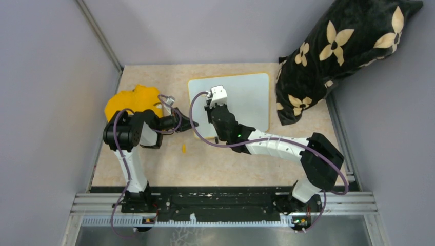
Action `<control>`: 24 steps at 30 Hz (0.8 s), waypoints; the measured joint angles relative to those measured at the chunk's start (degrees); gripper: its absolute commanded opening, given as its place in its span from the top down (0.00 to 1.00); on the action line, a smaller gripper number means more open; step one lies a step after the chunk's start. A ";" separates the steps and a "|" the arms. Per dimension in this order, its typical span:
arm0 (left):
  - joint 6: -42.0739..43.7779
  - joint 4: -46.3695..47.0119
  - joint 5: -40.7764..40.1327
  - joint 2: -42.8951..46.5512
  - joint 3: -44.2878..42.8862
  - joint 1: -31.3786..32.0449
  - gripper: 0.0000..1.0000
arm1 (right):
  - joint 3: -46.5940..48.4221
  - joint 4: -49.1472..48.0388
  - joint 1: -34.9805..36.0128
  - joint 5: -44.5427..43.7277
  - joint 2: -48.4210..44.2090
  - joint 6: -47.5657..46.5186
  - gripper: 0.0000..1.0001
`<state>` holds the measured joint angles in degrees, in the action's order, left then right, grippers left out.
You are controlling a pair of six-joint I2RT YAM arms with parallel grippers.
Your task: Write a sentence on the whiteboard
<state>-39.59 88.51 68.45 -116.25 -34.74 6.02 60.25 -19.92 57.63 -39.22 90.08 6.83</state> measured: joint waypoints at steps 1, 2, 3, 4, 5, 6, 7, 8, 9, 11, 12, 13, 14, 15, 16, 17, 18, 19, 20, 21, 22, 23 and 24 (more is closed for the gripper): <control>0.02 0.00 0.00 0.00 0.00 0.00 1.00 | -0.17 -0.09 0.00 -0.22 -0.11 0.04 1.00; 0.07 -0.02 0.00 0.00 0.00 0.00 1.00 | -0.33 0.09 0.00 -0.44 -0.24 0.17 1.00; 0.09 -0.02 0.00 0.00 0.00 0.00 1.00 | -0.44 0.13 0.00 -0.55 -0.33 0.26 1.00; 0.17 -0.02 0.00 0.00 0.00 0.00 1.00 | -0.63 0.13 0.00 -0.63 -0.46 0.33 1.00; 0.24 -0.04 0.00 0.00 0.00 0.00 1.00 | -0.76 0.37 0.00 -0.68 -0.59 0.42 1.00; 0.31 -0.04 0.02 0.00 0.00 0.00 1.00 | -1.07 0.72 0.00 -0.70 -0.87 0.50 1.00; 0.39 -0.04 0.04 0.00 0.00 0.00 1.00 | -1.14 0.81 -0.02 -0.72 -0.94 0.52 1.00; 0.44 -0.04 0.04 0.00 0.00 0.02 1.00 | -1.38 0.92 -0.04 -0.68 -1.11 0.74 1.00; 0.46 -0.07 0.07 0.00 0.00 0.02 1.00 | -1.51 1.36 -0.04 -0.68 -1.20 0.83 1.00; 0.48 -0.07 0.07 0.00 0.00 0.02 1.00 | -1.77 1.88 -0.07 -0.57 -1.31 0.94 1.00; 0.48 -0.07 0.09 0.00 0.00 0.02 1.00 | -1.77 2.51 -0.07 -0.52 -1.40 0.96 1.00; 0.50 -0.07 0.09 0.00 0.00 0.00 1.00 | -1.77 3.02 -0.09 -0.44 -1.42 1.16 1.00; 0.50 -0.04 0.11 0.00 0.00 0.02 1.00 | -1.77 3.54 -0.11 -0.33 -1.49 1.29 1.00; 0.52 -0.04 0.11 0.00 0.00 0.02 1.00 | -1.79 4.00 -0.13 -0.26 -1.53 1.36 1.00; 0.52 -0.04 0.11 0.00 0.00 0.02 1.00 | -1.81 4.39 -0.17 -0.09 -1.60 1.42 1.00; 0.55 -0.04 0.13 0.00 0.00 0.02 1.00 | -1.88 4.70 -0.24 0.07 -1.66 1.55 1.00; 0.55 -0.04 0.13 0.00 0.00 0.00 1.00 | -2.19 4.98 -0.33 0.35 -1.86 1.77 1.00; 0.55 -0.04 0.13 0.00 0.00 0.00 1.00 | -2.47 5.31 -0.42 0.59 -2.08 1.84 1.00; 0.57 -0.07 0.13 0.00 0.00 0.02 1.00 | -2.64 5.90 -0.48 0.90 -2.32 1.95 1.00; 0.59 -0.07 0.13 0.00 0.00 0.02 1.00 | -2.86 6.12 -0.52 1.20 -2.45 1.99 1.00; 0.61 -0.04 0.15 0.00 0.00 0.02 1.00 | -3.02 6.49 -0.55 1.60 -2.62 2.05 1.00; 0.66 -0.07 0.15 0.00 0.00 0.02 1.00 | -3.26 6.62 -0.55 2.01 -2.82 2.21 1.00; 0.68 -0.04 0.15 0.00 0.00 0.04 1.00 | -3.28 7.04 -0.55 2.47 -2.93 2.27 1.00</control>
<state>-38.92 88.47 68.60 -116.25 -34.74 6.07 56.97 -12.88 57.08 -36.75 87.15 9.10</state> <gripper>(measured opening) 0.137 0.130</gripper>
